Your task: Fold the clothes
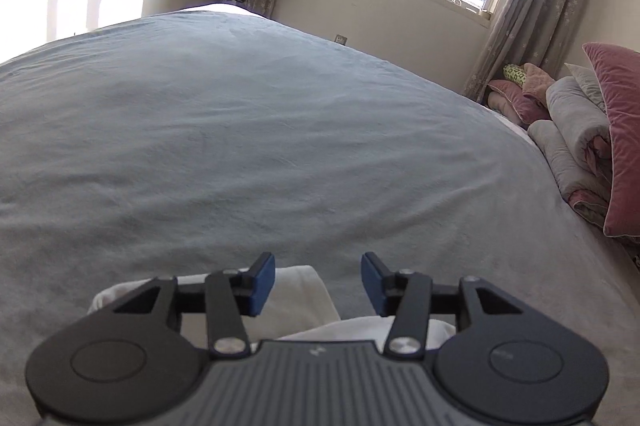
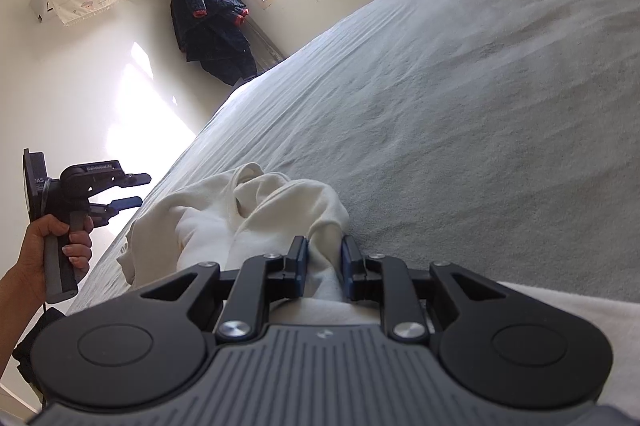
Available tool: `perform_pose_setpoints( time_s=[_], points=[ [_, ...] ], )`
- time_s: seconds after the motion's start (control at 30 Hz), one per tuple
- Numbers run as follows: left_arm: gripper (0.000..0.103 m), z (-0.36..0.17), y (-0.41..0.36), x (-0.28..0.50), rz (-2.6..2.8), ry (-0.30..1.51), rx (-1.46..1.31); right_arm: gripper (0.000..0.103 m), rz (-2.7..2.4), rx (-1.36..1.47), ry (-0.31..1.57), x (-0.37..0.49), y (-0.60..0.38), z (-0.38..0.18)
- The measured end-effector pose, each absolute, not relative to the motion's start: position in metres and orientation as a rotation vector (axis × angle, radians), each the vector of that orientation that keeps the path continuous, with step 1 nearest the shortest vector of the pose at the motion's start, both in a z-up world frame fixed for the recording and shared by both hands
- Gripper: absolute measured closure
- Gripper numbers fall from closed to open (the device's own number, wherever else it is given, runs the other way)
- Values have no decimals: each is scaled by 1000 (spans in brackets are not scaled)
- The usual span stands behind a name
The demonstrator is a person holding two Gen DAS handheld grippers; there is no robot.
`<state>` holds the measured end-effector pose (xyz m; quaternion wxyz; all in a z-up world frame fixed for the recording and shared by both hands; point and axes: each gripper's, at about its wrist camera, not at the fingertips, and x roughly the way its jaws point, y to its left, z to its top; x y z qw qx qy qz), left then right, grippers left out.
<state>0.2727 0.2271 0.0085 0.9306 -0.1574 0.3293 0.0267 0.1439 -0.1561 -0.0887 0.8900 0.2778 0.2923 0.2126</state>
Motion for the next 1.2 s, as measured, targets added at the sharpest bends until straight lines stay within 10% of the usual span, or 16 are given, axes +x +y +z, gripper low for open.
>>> perform_pose_setpoints(
  time_s=[0.27,0.6,1.2],
  points=[
    [56,-32,172,298,-53,835,-171,81,440,573,605,144,-154,-89],
    [87,-51,155,284,-29,777,-84,76,407,381,596,139,-127,-78],
    [90,-11,105,276,28,429,-301,92,-31,-150,243,157,-137,-1]
  ],
)
